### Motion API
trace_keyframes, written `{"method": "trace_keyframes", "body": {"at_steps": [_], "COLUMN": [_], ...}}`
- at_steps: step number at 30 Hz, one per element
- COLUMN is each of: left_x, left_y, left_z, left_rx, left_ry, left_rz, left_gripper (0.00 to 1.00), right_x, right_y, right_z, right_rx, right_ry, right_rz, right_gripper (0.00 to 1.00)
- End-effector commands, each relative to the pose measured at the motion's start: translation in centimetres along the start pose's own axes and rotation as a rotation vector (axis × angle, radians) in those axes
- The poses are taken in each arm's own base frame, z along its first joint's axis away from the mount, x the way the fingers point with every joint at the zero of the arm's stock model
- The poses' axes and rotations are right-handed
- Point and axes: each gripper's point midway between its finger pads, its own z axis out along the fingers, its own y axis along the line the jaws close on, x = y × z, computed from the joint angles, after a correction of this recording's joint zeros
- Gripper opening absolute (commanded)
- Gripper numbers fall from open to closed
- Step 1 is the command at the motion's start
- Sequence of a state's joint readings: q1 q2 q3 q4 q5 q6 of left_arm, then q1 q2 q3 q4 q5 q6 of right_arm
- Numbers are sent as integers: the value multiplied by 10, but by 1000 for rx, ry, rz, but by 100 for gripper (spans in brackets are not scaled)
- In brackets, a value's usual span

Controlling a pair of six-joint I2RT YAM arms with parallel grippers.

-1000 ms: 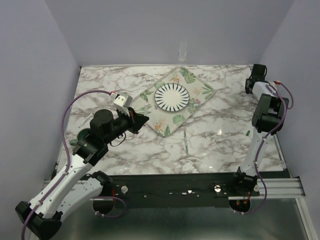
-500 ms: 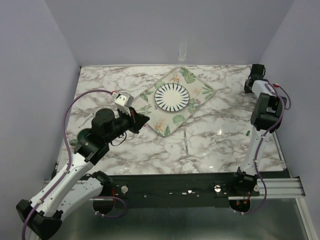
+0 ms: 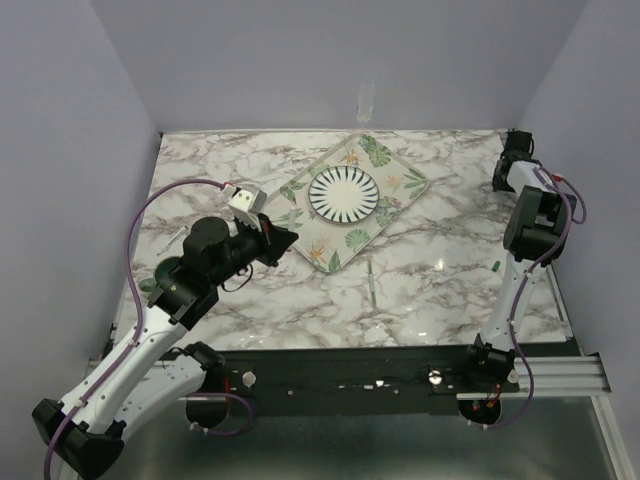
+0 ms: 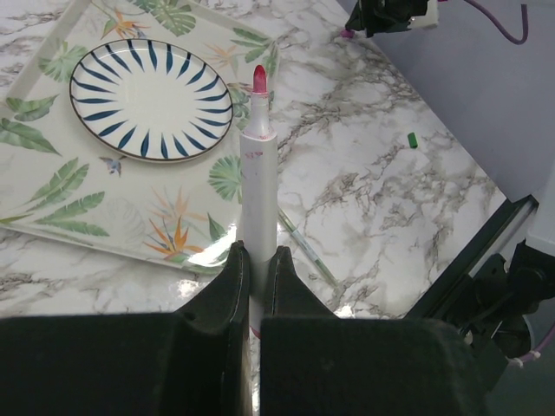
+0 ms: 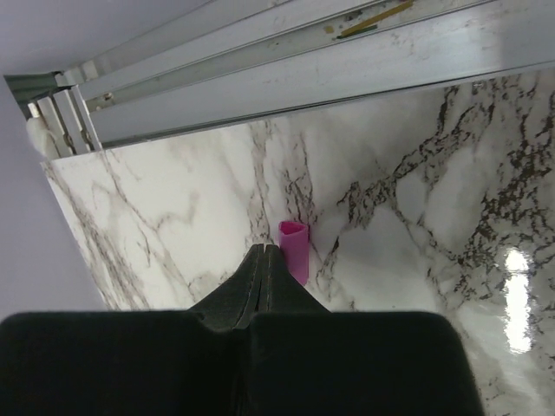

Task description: Insert the pens into the pen caps

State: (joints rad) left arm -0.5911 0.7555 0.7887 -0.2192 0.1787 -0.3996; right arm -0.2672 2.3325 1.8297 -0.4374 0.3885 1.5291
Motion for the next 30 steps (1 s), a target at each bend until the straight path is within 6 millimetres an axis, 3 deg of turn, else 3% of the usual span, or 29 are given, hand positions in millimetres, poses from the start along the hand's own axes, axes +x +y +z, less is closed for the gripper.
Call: {"method": "trace_keyframes", "body": {"at_steps": [1,4,13,19,23,30], "left_x": [-4,-3,-6,-9,-11,-14], "left_y": [6,7,2,0,-2,-7], "left_z": [0,0,-2,-7,-9,-12], "left_rx": [-28,-31,-14,-3,3,29], "left_ry": [-20,-18,-29,-48,-57,-72], "left_rz": [22,21,20,20,19,16], "left_gripper": [0,0,0,0,0,0], "right_x": [-14,-15,-16,-23,-18,-17], "right_y": [-12,-11,-39,-38,-60,-71], "right_z": [4,3,-11,-17,-24,-42], "right_rx": [70,87,167,166,235,250], "right_ry": [-60,-63,-72,-93,-67,-31], "right_rz": [10,0,-17,-41,-28,-11], "right_gripper": [1,1,1,1,1,1]}}
